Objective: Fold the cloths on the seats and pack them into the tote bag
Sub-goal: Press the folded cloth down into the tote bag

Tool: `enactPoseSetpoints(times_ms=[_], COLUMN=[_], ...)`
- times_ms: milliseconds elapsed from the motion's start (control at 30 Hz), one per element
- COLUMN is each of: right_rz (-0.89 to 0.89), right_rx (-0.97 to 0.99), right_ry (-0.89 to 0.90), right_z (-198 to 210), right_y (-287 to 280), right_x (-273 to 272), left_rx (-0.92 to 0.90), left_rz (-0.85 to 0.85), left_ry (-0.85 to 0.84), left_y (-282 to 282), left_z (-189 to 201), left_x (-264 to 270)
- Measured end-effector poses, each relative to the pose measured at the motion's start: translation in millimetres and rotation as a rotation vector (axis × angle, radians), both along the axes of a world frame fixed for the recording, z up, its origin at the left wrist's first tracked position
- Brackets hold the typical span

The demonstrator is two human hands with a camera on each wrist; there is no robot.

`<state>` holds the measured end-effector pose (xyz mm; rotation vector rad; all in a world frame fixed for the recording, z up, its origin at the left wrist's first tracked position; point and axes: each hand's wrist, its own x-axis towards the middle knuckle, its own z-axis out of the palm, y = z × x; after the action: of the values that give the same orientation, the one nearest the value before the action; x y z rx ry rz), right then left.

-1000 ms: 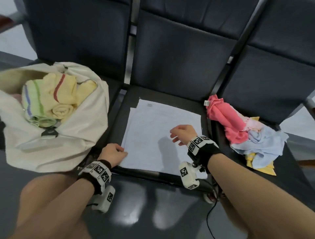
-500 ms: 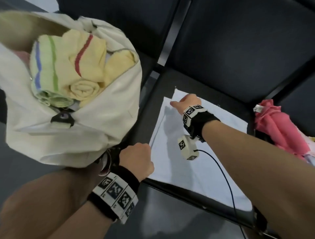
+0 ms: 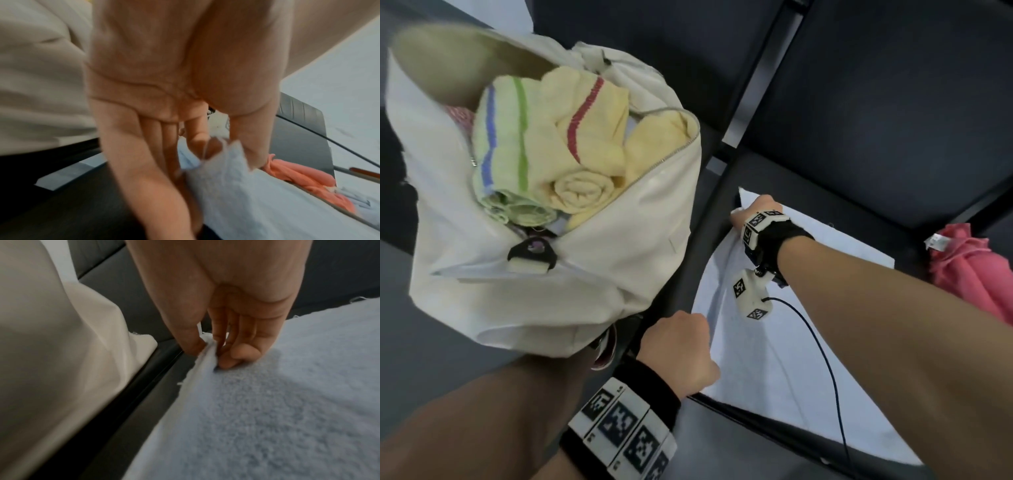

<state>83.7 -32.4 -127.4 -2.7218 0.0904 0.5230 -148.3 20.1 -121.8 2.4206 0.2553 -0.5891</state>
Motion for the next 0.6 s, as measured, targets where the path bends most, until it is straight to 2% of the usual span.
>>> enactPoseSetpoints(times_ms=[133, 233, 300, 433, 600], right_rz=[-0.083, -0.195, -0.233, -0.288, -0.393], right_rx=[0.290, 0.424, 0.530, 0.594, 0.548], right_ry=[0.100, 0.149, 0.182, 0.208, 0.143], right_z=[13, 32, 45, 64, 78], right_y=[4, -3, -12, -43, -90], right_x=[0, 7, 12, 22, 34], left_rx=[-0.189, -0.249, -0.289, -0.337, -0.417], left_rz=[0.051, 0.056, 0.064, 0.023, -0.138], left_ry=[-0.226, -0.427, -0.504, -0.555, -0.572], left_y=[4, -5, -13, -32, -70], left_z=[8, 18, 22, 32, 43], left_x=[3, 5, 7, 13, 18])
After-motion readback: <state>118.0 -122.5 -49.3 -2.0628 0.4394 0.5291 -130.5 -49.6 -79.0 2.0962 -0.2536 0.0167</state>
